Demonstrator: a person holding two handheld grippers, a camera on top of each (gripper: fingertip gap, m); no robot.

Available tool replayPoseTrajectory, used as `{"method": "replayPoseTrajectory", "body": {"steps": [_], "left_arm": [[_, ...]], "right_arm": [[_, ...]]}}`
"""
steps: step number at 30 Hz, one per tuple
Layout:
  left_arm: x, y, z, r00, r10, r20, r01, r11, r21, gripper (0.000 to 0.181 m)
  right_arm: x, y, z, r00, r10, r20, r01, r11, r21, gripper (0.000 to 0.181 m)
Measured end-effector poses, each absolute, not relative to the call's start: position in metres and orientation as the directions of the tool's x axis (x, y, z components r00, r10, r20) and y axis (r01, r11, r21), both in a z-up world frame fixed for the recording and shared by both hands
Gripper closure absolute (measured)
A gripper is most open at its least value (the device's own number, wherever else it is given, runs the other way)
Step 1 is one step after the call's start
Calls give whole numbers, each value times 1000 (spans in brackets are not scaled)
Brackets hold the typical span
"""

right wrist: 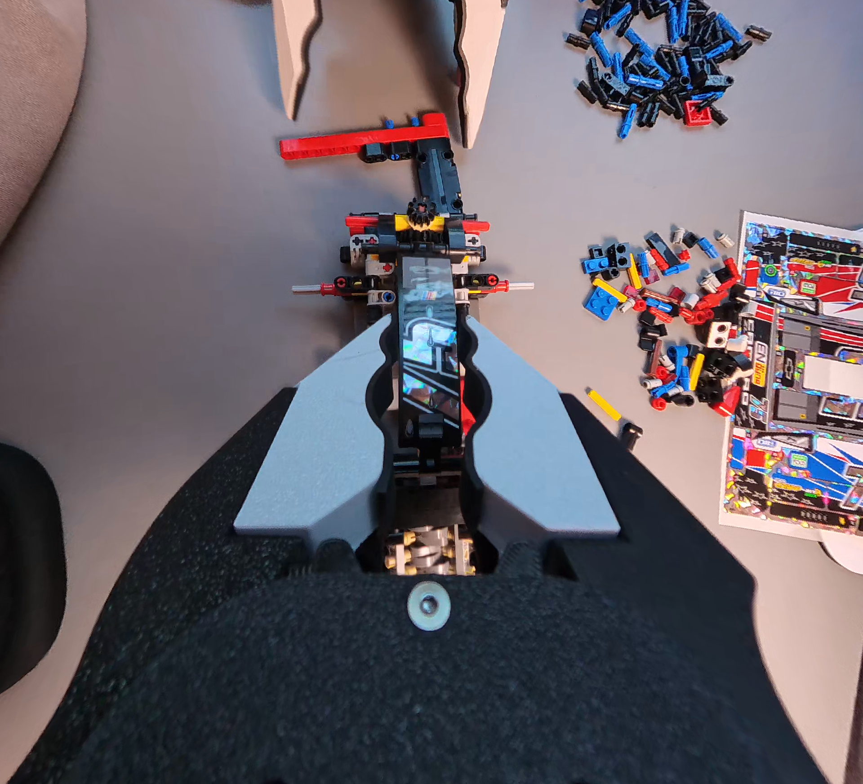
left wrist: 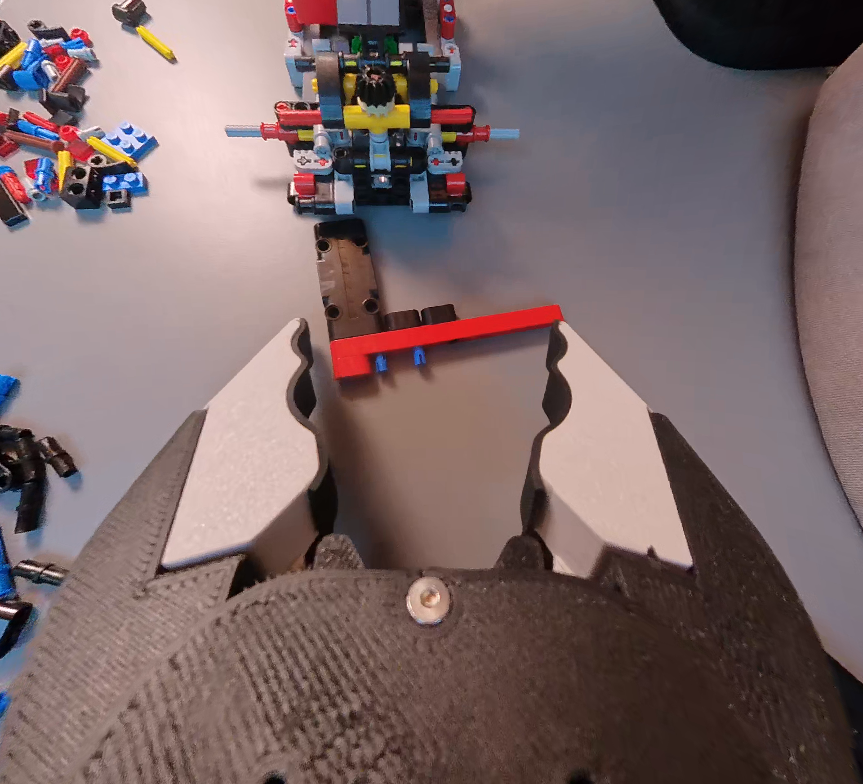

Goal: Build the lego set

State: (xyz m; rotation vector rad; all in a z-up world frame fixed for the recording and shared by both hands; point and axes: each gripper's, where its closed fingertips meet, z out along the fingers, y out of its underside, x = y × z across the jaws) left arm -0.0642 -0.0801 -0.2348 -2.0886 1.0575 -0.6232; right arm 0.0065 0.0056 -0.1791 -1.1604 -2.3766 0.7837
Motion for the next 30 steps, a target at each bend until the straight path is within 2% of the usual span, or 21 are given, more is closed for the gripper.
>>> {"method": "replayPoseTrajectory", "body": {"steps": [1, 6, 11, 20, 30], "left_arm": [[-62, -82, -235, 546, -831, 109, -492, -424, -760, 78], [-53, -88, -244, 539, -839, 72, -553, -418, -721, 61], [-56, -80, -246, 557, -830, 17, -570, -396, -720, 75], [-58, -76, -245, 549, -836, 1, -562, -370, -739, 75], [-78, -74, -217, 562, -825, 63, -448, -368, -815, 76]], "right_arm": [[7, 7, -182, -586, 804, 102, 598, 514, -615, 160], [7, 9, -184, -581, 803, 131, 597, 530, -602, 160], [6, 9, -184, -588, 795, 152, 592, 551, -588, 160], [5, 8, -176, -567, 809, 157, 580, 527, -621, 159], [16, 6, -149, -434, 868, 240, 532, 462, -710, 145]]}}
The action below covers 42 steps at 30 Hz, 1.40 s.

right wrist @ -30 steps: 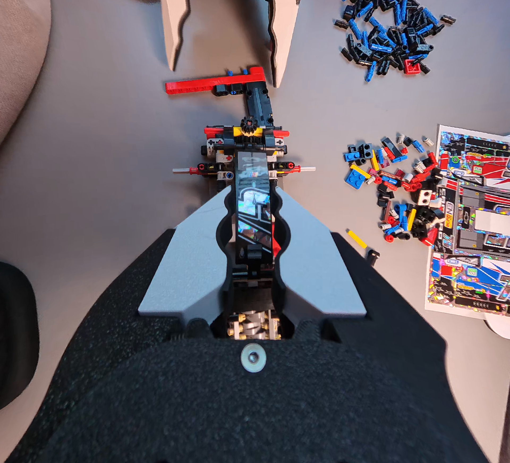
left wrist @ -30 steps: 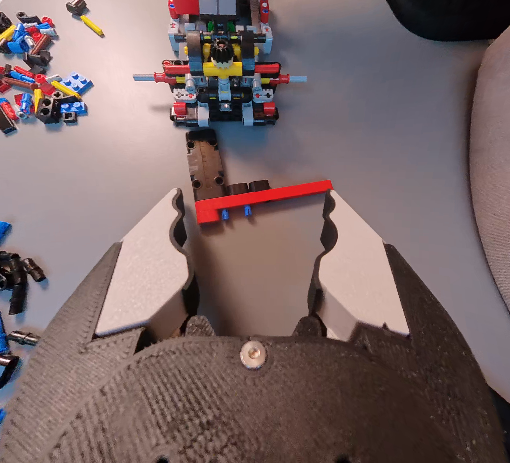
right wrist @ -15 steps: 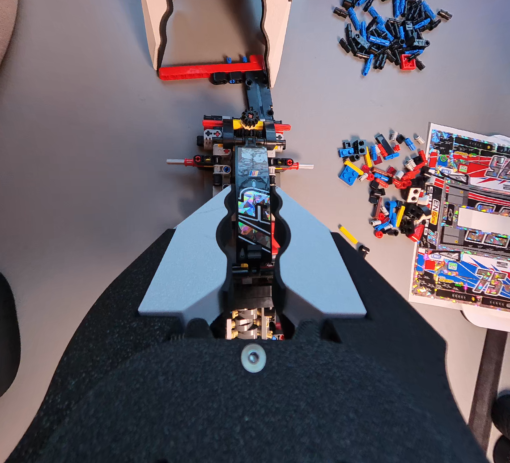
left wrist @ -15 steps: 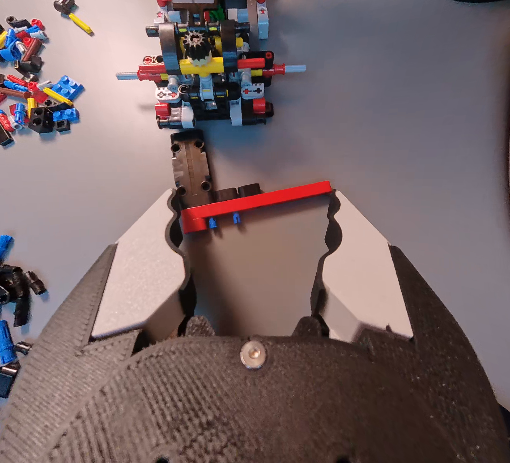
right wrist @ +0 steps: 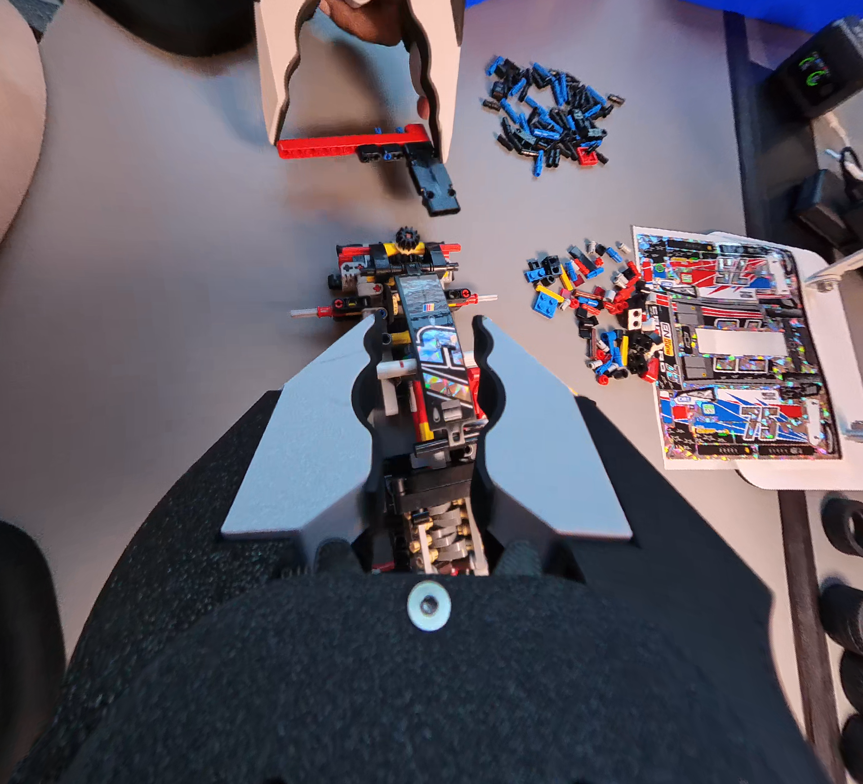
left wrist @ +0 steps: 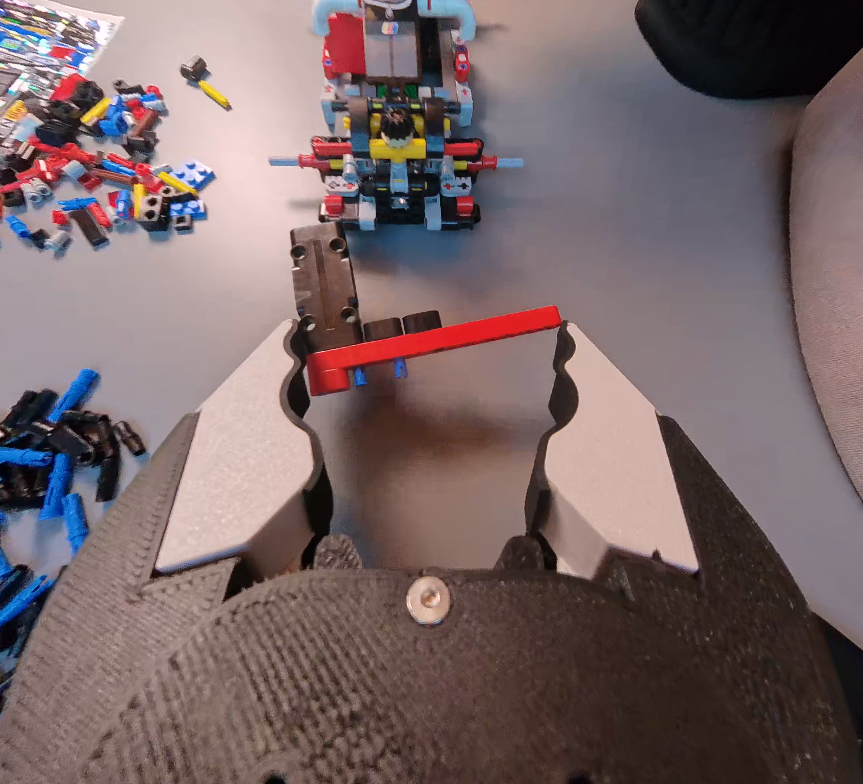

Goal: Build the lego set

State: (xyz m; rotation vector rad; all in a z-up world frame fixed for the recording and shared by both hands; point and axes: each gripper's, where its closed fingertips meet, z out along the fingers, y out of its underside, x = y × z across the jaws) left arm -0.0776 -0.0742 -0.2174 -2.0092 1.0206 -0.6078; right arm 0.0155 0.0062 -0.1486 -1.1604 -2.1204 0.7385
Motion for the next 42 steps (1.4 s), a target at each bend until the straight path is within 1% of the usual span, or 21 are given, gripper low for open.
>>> {"method": "replayPoseTrajectory", "body": {"steps": [3, 4, 5, 7, 8, 9, 10, 12, 14, 16, 17, 20, 21, 22, 24, 26, 28, 30, 34, 37, 42], "left_arm": [[-85, -68, -196, 593, -801, 79, -354, -348, -868, 78], [-85, -64, -187, 609, -790, 71, -318, -326, -890, 108], [-81, -62, -174, 616, -784, 74, -264, -293, -919, 113], [-69, -61, -161, 621, -778, 89, -218, -281, -935, 98], [-64, -62, -165, 621, -781, 63, -261, -282, -923, 99], [-61, -60, -171, 629, -777, 21, -311, -276, -909, 107], [-58, -62, -176, 618, -786, 8, -340, -276, -899, 109], [-53, -67, -182, 593, -804, 27, -356, -293, -887, 107], [-55, -70, -184, 583, -813, 14, -368, -279, -887, 107], [-55, -73, -184, 564, -825, 32, -358, -280, -891, 105], [-54, -73, -184, 555, -831, 32, -358, -274, -893, 104], [-50, -79, -188, 519, -854, 42, -378, -273, -885, 97], [-48, -82, -190, 504, -863, 47, -384, -272, -883, 96], [-45, -85, -193, 485, -872, 59, -391, -277, -878, 93], [-39, -94, -198, 444, -892, 89, -404, -288, -868, 87], [-29, -103, -199, 393, -911, 124, -403, -292, -867, 82], [-21, -107, -195, 367, -922, 125, -388, -274, -880, 81], [-17, -102, -188, 385, -920, 75, -372, -229, -899, 87], [-18, -89, -183, 452, -891, -30, -380, -161, -911, 97], [-18, -86, -185, 468, -883, -47, -383, -154, -911, 102], [-21, -79, -194, 493, -870, -27, -391, -194, -900, 102]], "right_arm": [[18, 4, -137, -329, 905, 269, 512, 411, -755, 148], [16, 3, -132, -268, 927, 263, 503, 367, -782, 152], [13, -1, -127, -196, 953, 230, 491, 299, -818, 157], [4, -31, -121, -129, 991, 35, 434, 88, -897, 156], [1, -46, -127, -108, 992, -72, 441, -17, -897, 155], [-1, -57, -137, -94, 988, -120, 470, -63, -880, 154], [-2, -65, -147, -82, 989, -123, 488, -68, -870, 151], [-1, -75, -169, -63, 995, -78, 544, -31, -838, 157], [10, -91, -198, -105, 994, -25, 660, 51, -750, 152], [23, -113, -222, -165, 985, -57, 749, 87, -657, 146], [25, -115, -230, -160, 986, -39, 772, 100, -628, 147], [29, -110, -241, -173, 983, 62, 791, 176, -586, 175], [30, -111, -240, -202, 977, 73, 791, 206, -576, 176], [31, -111, -239, -250, 963, 104, 773, 263, -578, 176], [29, -109, -227, -352, 916, 194, 678, 392, -622, 176], [29, -111, -207, -423, 875, 237, 568, 459, -683, 176], [29, -102, -187, -399, 888, 227, 519, 423, -742, 176], [32, -95, -177, -406, 891, 206, 497, 404, -768, 176], [37, -87, -180, -429, 892, 143, 505, 368, -781, 176], [36, -86, -183, -444, 891, 92, 501, 332, -799, 176], [34, -78, -191, -454, 888, 68, 534, 332, -778, 176]]}}
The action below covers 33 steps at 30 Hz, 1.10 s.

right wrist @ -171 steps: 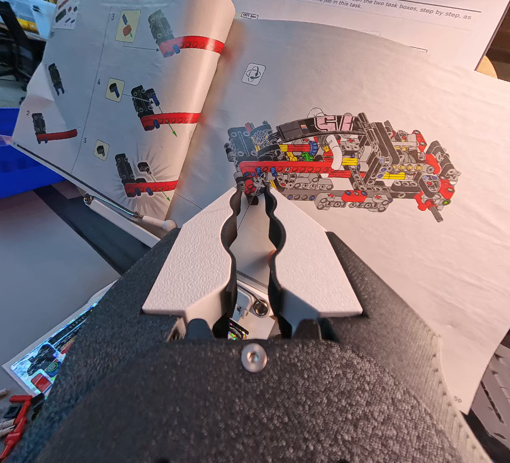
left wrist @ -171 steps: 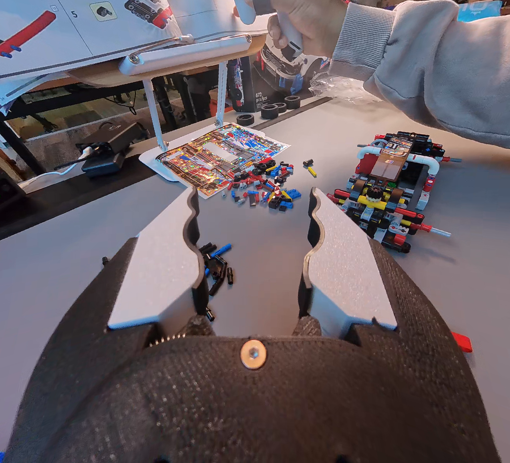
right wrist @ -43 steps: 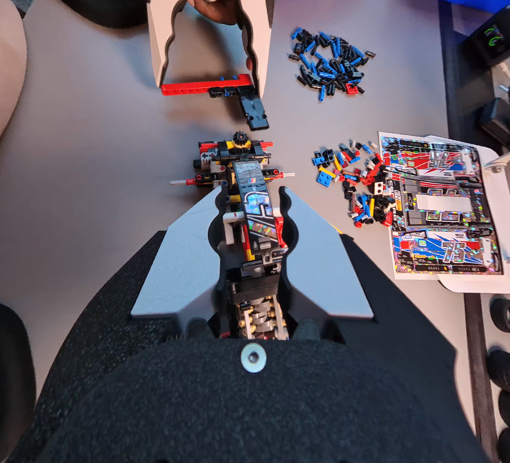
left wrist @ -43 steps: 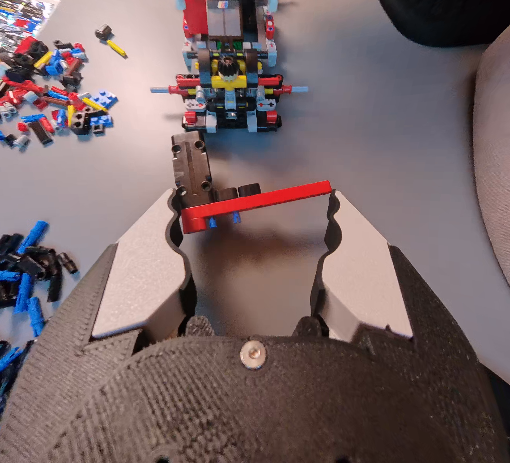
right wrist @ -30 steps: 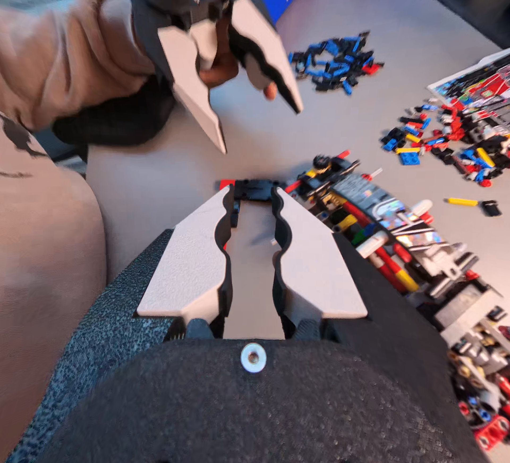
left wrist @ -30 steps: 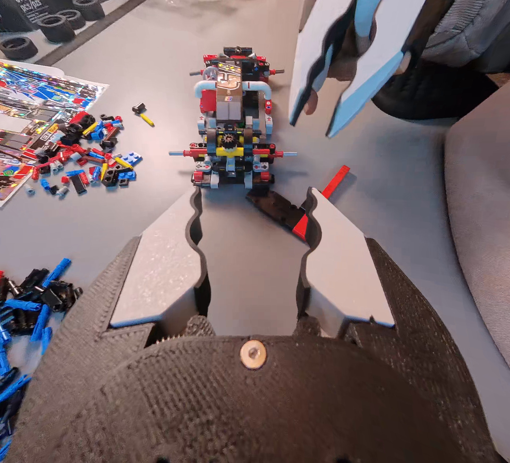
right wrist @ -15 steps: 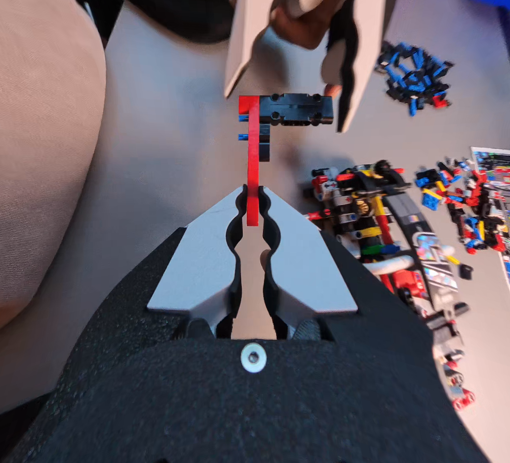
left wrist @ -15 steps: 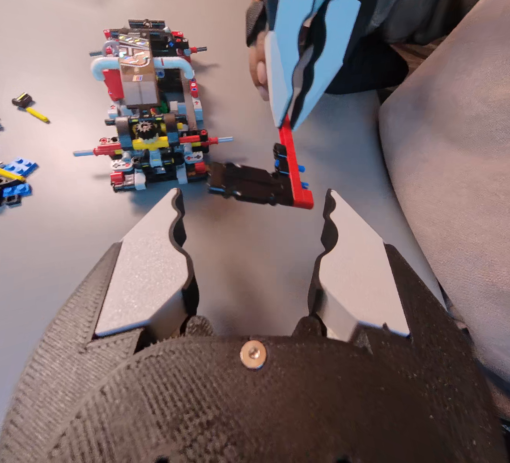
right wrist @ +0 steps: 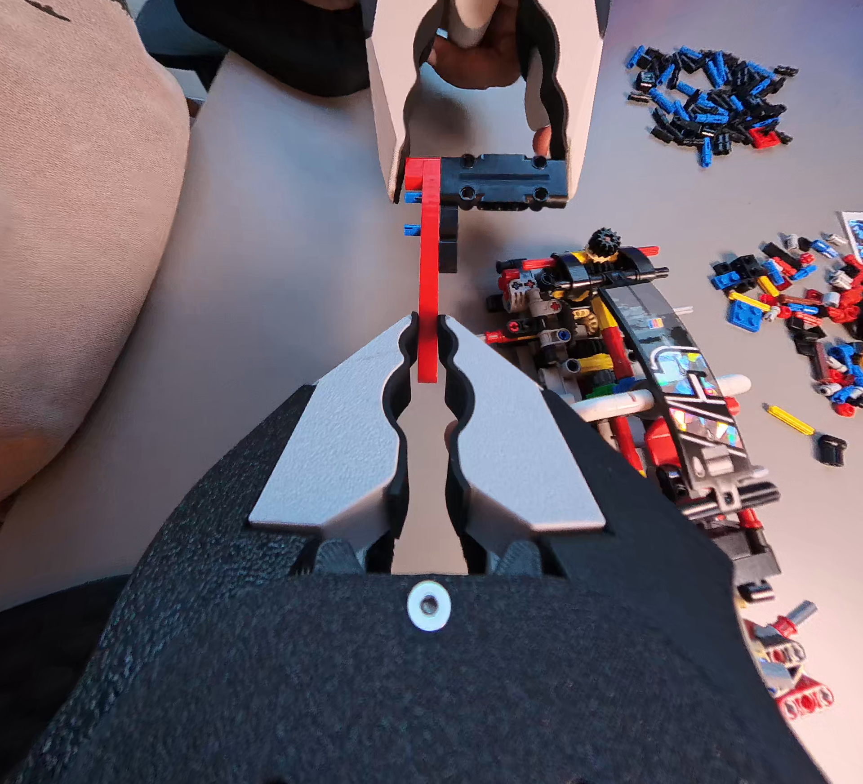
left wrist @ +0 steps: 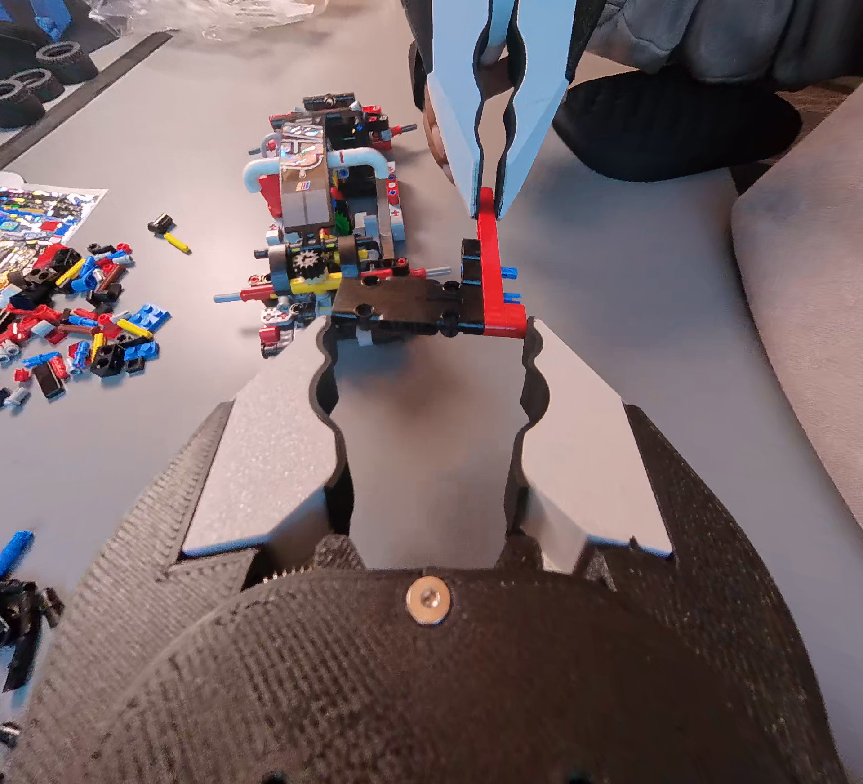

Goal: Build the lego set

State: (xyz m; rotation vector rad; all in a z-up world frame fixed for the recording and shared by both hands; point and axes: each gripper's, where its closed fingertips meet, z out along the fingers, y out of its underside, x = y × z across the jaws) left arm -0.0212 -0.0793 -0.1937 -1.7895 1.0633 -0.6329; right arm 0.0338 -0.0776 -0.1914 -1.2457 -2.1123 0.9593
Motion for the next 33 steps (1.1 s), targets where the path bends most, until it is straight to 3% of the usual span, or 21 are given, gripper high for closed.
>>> {"method": "replayPoseTrajectory", "body": {"steps": [14, 24, 30, 33], "left_arm": [[-30, -49, -210, 657, -752, 50, -328, -345, -879, 103], [-29, -53, -210, 633, -774, -5, -370, -296, -881, 103], [-27, -53, -199, 628, -778, 23, -311, -279, -909, 103], [-28, -52, -202, 634, -772, 45, -303, -302, -904, 103]], "right_arm": [[30, -31, -195, -219, 964, 149, 624, 256, -738, 176], [28, -40, -197, -250, 950, 190, 606, 306, -734, 170], [28, -42, -217, -309, 887, 344, 650, 461, -604, 163], [27, -35, -220, -301, 870, 391, 669, 485, -564, 173]]}}
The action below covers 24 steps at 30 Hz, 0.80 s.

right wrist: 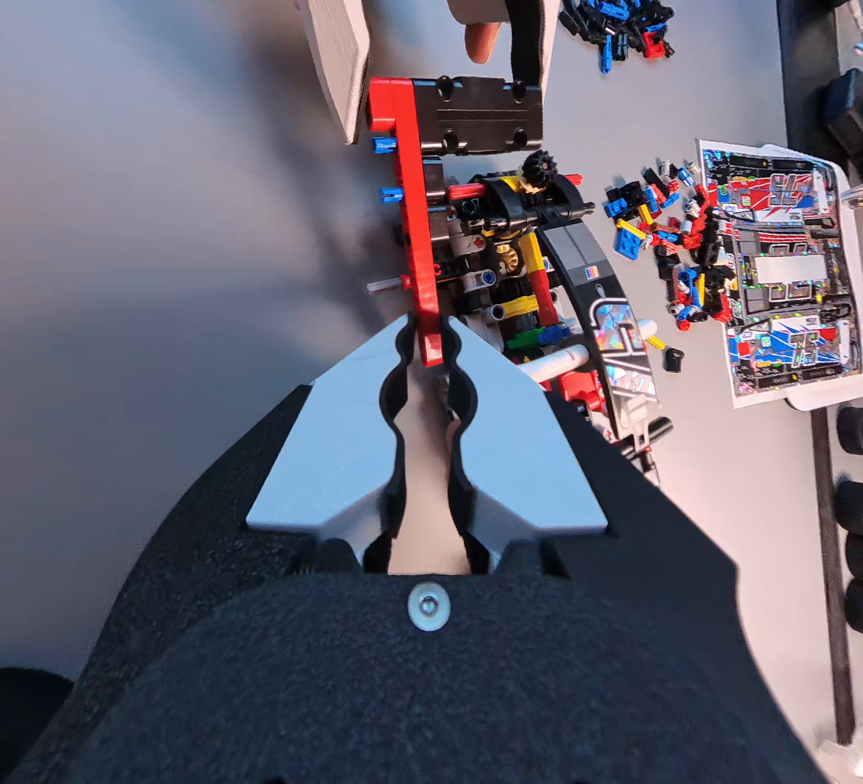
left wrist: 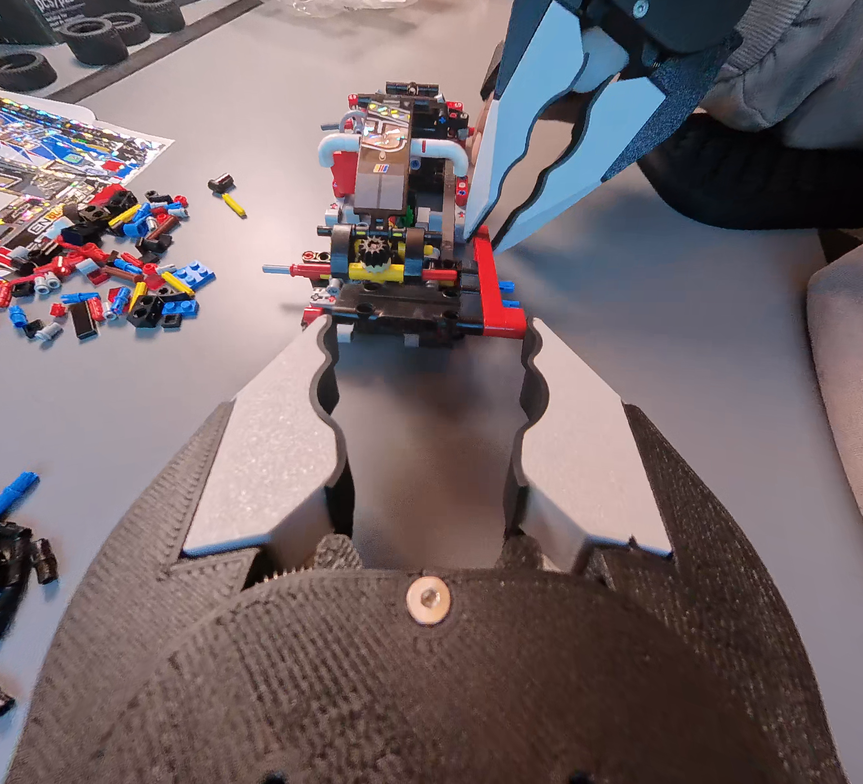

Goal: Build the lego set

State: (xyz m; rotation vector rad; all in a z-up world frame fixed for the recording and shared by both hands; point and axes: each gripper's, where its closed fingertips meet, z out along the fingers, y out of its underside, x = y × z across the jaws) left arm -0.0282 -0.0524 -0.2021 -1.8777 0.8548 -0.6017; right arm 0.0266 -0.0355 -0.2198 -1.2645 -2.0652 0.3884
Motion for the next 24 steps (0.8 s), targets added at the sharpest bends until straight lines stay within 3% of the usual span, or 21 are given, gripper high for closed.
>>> {"method": "replayPoseTrajectory", "body": {"steps": [13, 24], "left_arm": [[-25, -52, -215, 640, -767, -48, -411, -288, -865, 103], [-23, -53, -210, 632, -774, -44, -397, -274, -876, 103]], "right_arm": [[35, -31, -207, -303, 853, 425, 670, 508, -542, 173], [37, -34, -201, -302, 857, 417, 639, 507, -578, 173]]}}
